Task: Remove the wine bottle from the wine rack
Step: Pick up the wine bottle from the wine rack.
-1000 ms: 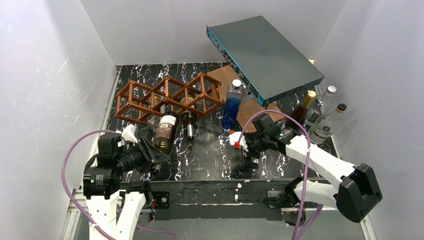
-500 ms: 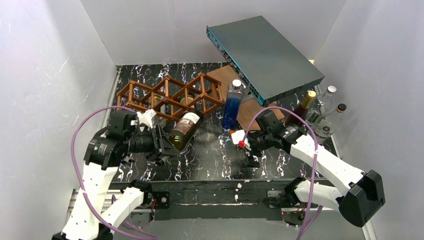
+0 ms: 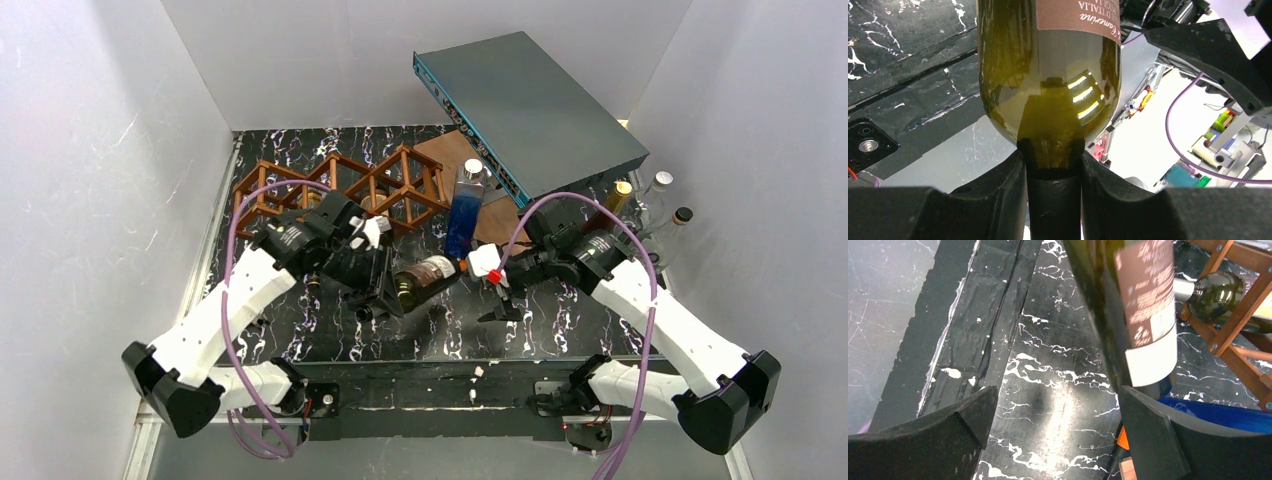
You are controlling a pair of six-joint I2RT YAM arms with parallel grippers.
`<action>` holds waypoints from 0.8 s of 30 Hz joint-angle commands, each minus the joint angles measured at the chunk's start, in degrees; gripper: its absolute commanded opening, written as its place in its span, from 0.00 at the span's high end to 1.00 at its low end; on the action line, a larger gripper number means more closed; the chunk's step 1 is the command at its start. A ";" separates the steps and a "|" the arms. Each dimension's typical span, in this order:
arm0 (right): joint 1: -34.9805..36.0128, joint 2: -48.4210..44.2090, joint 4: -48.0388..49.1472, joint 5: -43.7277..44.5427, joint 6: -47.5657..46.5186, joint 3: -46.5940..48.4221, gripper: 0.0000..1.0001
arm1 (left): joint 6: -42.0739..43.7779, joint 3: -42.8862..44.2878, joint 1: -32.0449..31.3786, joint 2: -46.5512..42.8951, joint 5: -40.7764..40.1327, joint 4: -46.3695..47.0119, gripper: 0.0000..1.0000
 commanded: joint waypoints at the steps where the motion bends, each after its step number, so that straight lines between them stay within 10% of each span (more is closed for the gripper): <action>1: 0.28 0.32 -0.59 -3.68 -0.94 2.22 0.00 | 0.81 4.57 -2.98 3.10 2.74 3.51 1.00; 24: 2.00 5.41 24.69 -3.61 12.52 -7.09 0.00 | 0.15 7.11 -7.56 15.28 9.14 8.15 1.00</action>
